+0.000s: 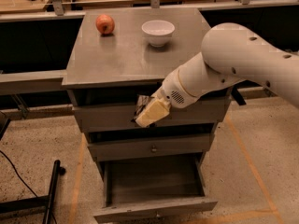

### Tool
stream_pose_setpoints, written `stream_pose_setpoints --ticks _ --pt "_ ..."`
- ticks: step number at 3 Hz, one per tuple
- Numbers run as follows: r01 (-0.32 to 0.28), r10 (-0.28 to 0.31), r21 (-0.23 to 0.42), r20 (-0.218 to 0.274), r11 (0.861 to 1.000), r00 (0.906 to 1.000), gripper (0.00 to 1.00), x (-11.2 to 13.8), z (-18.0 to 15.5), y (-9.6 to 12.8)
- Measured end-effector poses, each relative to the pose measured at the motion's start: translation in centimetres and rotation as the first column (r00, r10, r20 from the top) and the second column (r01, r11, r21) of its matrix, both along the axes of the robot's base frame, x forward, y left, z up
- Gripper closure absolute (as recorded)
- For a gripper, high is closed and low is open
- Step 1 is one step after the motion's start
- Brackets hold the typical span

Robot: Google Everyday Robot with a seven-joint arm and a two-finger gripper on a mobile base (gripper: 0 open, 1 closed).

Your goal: Place rxbar chocolate into bottom drawer

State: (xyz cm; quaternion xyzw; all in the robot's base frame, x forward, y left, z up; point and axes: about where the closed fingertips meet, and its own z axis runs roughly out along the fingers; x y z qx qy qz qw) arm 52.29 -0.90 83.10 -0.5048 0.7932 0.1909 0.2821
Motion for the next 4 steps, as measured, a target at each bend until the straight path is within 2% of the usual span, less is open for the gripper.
stream_pose_setpoints --ticks 1,2,3,4 --pt "0.058 -0.058 0.012 -0.009 0.998 0.9983 1.0 0.6 -2.7 -3.3" --pt "0.137 -0.133 0.128 -0.041 0.982 0.9902 1.0 1.2 -8.9 -7.3" --pt "0.175 -0.173 0.186 -0.026 0.967 0.9846 1.0 1.7 -14.9 -13.1" --pt "0.137 -0.137 0.185 -0.011 0.973 0.9905 1.0 1.4 -17.2 -13.7"
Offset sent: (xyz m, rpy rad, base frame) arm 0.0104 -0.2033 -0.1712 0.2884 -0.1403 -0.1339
